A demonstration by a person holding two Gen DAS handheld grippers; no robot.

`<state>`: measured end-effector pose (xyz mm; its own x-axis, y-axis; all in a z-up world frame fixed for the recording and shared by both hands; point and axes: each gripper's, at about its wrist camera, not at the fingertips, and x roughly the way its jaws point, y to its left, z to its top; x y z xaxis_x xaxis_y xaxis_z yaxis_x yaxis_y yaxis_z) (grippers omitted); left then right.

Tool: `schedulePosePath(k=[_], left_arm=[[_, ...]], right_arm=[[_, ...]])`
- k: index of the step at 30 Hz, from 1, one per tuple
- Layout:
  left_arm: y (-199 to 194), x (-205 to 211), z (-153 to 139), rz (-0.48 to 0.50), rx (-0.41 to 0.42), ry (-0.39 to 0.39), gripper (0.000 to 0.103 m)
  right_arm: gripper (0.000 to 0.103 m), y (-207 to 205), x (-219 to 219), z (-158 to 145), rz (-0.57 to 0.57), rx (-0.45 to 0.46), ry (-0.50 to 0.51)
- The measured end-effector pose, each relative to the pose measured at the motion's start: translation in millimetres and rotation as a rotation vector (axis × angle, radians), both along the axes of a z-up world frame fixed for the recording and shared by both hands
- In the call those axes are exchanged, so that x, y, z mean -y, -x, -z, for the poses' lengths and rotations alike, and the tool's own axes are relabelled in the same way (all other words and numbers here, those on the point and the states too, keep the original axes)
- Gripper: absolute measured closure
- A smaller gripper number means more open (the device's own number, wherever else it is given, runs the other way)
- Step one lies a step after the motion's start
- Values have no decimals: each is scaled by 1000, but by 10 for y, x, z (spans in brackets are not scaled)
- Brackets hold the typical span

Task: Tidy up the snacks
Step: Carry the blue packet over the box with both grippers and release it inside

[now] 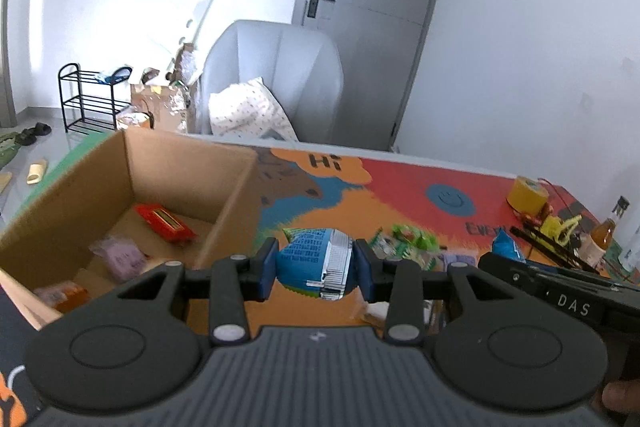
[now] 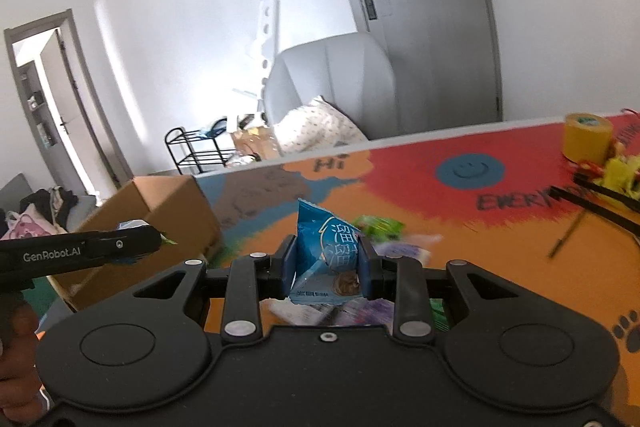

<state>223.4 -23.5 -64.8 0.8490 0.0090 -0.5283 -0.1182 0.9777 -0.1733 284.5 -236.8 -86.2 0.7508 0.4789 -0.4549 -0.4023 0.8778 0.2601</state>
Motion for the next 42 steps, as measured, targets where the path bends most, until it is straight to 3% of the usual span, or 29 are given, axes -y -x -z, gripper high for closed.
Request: schedulePosePath(k=[13, 33, 42], left_arm=[[81, -527, -184, -103, 44, -8, 64], [84, -1259, -123, -233, 23, 44, 64], [152, -1430, -92, -280, 3, 66, 59]], right_arm=[[74, -57, -502, -193, -113, 15, -47], [74, -118, -1388, -371, -259, 37, -12], [74, -155, -1641, -410, -312, 35, -7]])
